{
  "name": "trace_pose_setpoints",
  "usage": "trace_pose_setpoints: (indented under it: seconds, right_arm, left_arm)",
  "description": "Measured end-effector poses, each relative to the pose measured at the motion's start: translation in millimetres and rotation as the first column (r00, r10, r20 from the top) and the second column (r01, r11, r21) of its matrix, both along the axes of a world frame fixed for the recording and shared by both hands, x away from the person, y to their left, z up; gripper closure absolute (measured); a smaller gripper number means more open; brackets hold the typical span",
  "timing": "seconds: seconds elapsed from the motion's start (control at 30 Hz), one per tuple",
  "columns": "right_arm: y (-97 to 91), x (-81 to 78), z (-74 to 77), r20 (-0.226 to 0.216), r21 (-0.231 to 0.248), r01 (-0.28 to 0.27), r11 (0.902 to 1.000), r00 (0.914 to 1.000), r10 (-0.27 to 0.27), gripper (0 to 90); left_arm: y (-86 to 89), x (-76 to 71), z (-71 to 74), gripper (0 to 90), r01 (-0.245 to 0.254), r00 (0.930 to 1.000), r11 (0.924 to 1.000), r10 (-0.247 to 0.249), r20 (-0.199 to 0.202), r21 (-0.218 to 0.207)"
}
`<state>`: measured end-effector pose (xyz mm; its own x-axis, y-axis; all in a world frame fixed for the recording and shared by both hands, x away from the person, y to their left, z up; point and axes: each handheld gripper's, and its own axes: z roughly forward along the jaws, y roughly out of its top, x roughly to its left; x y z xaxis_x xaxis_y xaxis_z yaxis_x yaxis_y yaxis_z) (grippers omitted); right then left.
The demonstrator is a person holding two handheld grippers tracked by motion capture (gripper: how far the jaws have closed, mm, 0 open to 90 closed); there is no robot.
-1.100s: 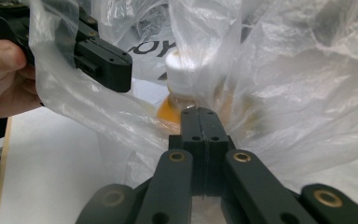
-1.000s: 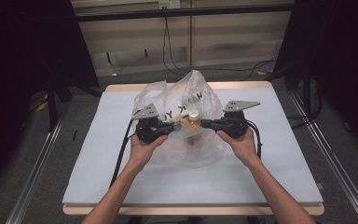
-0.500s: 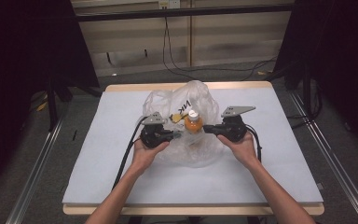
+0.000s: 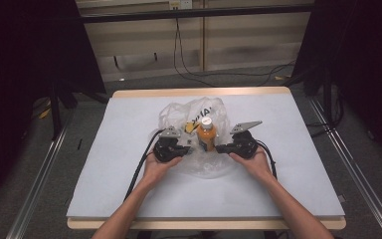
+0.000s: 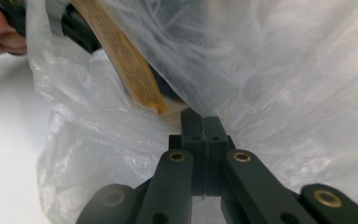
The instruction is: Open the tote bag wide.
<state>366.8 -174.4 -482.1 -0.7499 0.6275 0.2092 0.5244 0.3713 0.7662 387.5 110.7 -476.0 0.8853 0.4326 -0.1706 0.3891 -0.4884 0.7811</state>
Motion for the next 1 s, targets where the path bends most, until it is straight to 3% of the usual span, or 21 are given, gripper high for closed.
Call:
trace_pose_setpoints:
  seconds: [0.1,0.17,0.3,0.33,0.37,0.47,0.57,0.63,0.73,0.9,1.0]
  right_arm:
    - [0.2,2.3,-6.4,-0.026,-0.025,-0.012,0.9996,0.9996,0.012,90.0]
    - [0.6,2.3,-8.4,-0.035,-0.045,-0.016,0.9989,0.9993,0.014,90.0]
    - [-1.0,0.5,-7.9,-0.037,-0.054,-0.012,0.9985,0.9993,0.010,90.0]
    - [-3.9,-0.9,-8.5,-0.047,-0.046,-0.009,0.9989,0.9989,0.007,90.0]
    - [-3.9,-0.9,-8.5,-0.047,-0.046,-0.009,0.9989,0.9989,0.007,90.0]
    - [-8.6,-9.4,-4.9,-0.047,-0.088,-0.012,0.9961,0.9989,0.008,90.0]
    - [-13.7,-15.5,-4.2,-0.057,-0.089,-0.017,0.9959,0.9983,0.012,90.0]
    - [-20.3,-26.6,-4.0,-0.055,-0.091,-0.019,0.9957,0.9984,0.014,90.0]
    - [-23.8,-33.5,-2.9,-0.040,-0.110,-0.019,0.9938,0.9991,0.014,90.0]
    - [-25.1,-37.2,-2.7,-0.021,-0.085,-0.023,0.9961,0.9996,0.022,90.0]
    - [-27.5,-39.9,10.9,0.028,0.003,-0.007,1.0000,0.9996,0.007,90.0]
  left_arm:
    - [1.5,1.2,-4.2,90.0,-0.013,0.9998,0.9998,0.013,-0.014,0.014]
    - [3.0,1.3,-9.8,90.0,-0.033,0.9990,0.9966,0.035,-0.029,0.076]
    - [8.1,1.3,-10.7,90.0,-0.038,0.9985,0.9964,0.041,-0.036,0.076]
    - [14.7,1.2,-8.4,90.0,-0.042,0.9981,0.9935,0.047,-0.041,0.106]
    - [14.7,1.2,-8.4,90.0,-0.042,0.9981,0.9935,0.047,-0.041,0.106]
    - [33.6,-3.6,-8.2,90.0,-0.050,0.9972,0.9939,0.055,-0.051,0.098]
    - [44.3,-8.0,-6.6,90.0,-0.051,0.9971,0.9922,0.057,-0.051,0.114]
    - [58.9,-12.6,-7.1,90.0,-0.060,0.9965,0.9926,0.066,-0.051,0.106]
    - [67.0,-15.3,-8.1,90.0,-0.067,0.9964,0.9933,0.072,-0.046,0.094]
    - [66.2,-18.6,-6.7,90.0,-0.050,0.9975,0.9968,0.053,-0.046,0.062]
    - [63.8,-21.7,2.7,90.0,-0.035,0.9990,0.9994,0.035,-0.028,-0.001]
